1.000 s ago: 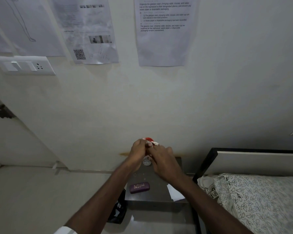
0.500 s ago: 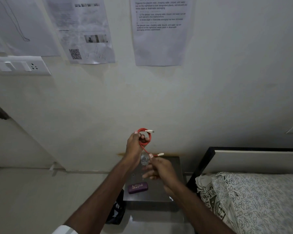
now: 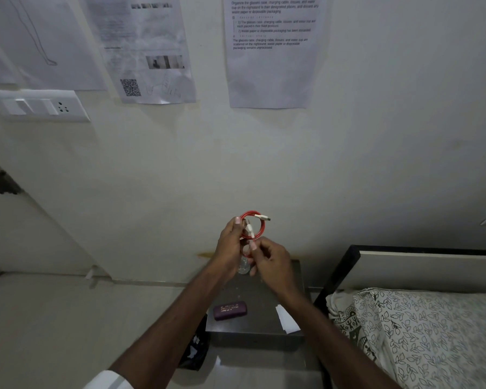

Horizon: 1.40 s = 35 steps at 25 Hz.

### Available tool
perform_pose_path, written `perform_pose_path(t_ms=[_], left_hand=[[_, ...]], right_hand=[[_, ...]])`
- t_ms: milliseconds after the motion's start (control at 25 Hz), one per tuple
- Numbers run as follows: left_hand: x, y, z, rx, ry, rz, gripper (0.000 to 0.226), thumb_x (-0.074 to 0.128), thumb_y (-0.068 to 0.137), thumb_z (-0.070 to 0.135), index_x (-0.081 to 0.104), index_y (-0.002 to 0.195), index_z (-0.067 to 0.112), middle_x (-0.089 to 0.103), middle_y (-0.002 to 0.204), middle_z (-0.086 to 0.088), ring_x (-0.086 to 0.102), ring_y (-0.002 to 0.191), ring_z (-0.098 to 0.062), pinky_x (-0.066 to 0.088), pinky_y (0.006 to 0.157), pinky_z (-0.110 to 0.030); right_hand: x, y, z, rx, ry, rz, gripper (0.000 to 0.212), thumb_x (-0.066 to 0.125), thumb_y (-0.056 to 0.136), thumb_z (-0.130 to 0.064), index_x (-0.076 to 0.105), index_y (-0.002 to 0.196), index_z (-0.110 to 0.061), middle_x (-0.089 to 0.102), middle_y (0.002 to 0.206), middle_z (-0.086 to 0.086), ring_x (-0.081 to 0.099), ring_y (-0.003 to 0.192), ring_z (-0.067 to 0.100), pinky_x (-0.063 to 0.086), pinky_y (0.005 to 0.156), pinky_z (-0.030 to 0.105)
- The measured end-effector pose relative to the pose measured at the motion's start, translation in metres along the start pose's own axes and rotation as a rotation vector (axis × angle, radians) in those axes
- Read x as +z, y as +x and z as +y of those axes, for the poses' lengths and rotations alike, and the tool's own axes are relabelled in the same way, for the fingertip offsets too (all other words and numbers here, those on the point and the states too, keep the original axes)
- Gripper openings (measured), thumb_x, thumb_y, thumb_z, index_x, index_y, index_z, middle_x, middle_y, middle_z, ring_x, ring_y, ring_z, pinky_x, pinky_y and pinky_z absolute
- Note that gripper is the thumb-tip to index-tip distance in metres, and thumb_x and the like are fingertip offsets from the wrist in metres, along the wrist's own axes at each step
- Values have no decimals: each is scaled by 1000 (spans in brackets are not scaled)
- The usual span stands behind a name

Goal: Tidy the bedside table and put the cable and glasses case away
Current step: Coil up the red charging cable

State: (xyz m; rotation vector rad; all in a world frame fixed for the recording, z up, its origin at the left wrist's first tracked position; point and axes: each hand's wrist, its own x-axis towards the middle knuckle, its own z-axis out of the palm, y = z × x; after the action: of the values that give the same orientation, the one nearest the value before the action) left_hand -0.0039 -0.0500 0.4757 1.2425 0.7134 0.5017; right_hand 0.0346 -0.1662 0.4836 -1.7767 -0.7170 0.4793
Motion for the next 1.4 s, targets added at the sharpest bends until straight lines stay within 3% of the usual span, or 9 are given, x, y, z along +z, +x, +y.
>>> perform_pose_path(t_ms=[80, 240, 400, 480, 560, 680, 840, 1120, 1400], left_hand=[[-1, -2, -5, 14, 26, -25, 35, 35, 104, 40, 52, 88, 14, 53, 72, -2, 52, 59, -12, 43, 54, -27], [-5, -2, -8, 81, 105, -27, 40, 35, 102, 43, 58, 97, 11, 60, 82, 0, 58, 75, -12, 47, 71, -27], [-9, -5, -5, 99, 61, -140, 42, 33, 105, 35, 63, 109, 5, 70, 83, 7, 64, 82, -8, 53, 81, -29], [-9, -8, -2, 86, 13, -154, 39, 32, 106, 30, 60, 99, 5, 69, 78, 6, 66, 77, -6, 54, 78, -27], [-8, -10, 1, 63, -36, -165, 33, 31, 106, 28, 52, 87, 10, 63, 74, 1, 65, 68, -7, 55, 71, -27], [-9, -9, -4, 58, -59, -199, 31, 36, 103, 36, 50, 84, 16, 57, 83, -8, 57, 80, -19, 48, 80, -37], [-9, -8, -8, 38, -78, -212, 32, 34, 104, 32, 49, 82, 14, 47, 75, 1, 47, 72, -10, 46, 71, -24], [-3, -17, -9, -39, -179, -409, 32, 30, 105, 22, 49, 82, 10, 53, 70, 4, 51, 70, -9, 39, 76, -29], [-10, -18, -9, -78, -449, -273, 34, 31, 105, 20, 53, 82, 10, 62, 80, -5, 64, 88, -19, 50, 95, -36]], right_hand=[[1, 5, 0, 152, 69, -57, 24, 52, 100, -20, 67, 89, -5, 67, 70, 10, 62, 50, 17, 55, 52, 32], [-9, 17, -5, 477, 562, -18, 28, 57, 98, -20, 64, 91, 6, 63, 66, 14, 63, 51, 19, 55, 49, 28], [-11, 24, -3, 459, 699, 44, 15, 56, 97, -8, 58, 106, 5, 62, 66, 13, 64, 51, 19, 57, 49, 27], [-13, 24, -1, 478, 797, -36, 21, 48, 96, -4, 58, 113, 2, 57, 67, 11, 58, 51, 19, 51, 47, 29], [-16, 25, 4, 532, 925, -139, 32, 44, 91, -14, 63, 111, 2, 52, 71, 10, 48, 51, 18, 40, 48, 28], [-23, 29, 17, 569, 983, -190, 44, 43, 90, -32, 71, 103, 0, 48, 66, 5, 39, 51, 15, 33, 49, 27], [-29, 34, 24, 588, 976, -177, 26, 60, 85, -28, 75, 85, -7, 36, 61, -2, 35, 49, 11, 32, 50, 26], [-30, 48, 35, 732, 1191, -38, 6, 64, 82, -12, 65, 84, -6, 62, 63, 8, 56, 63, 20, 46, 74, 32], [-28, 48, 23, 560, 1140, 125, 30, 42, 103, -23, 53, 77, -14, 63, 59, 0, 64, 57, 15, 52, 60, 29]])
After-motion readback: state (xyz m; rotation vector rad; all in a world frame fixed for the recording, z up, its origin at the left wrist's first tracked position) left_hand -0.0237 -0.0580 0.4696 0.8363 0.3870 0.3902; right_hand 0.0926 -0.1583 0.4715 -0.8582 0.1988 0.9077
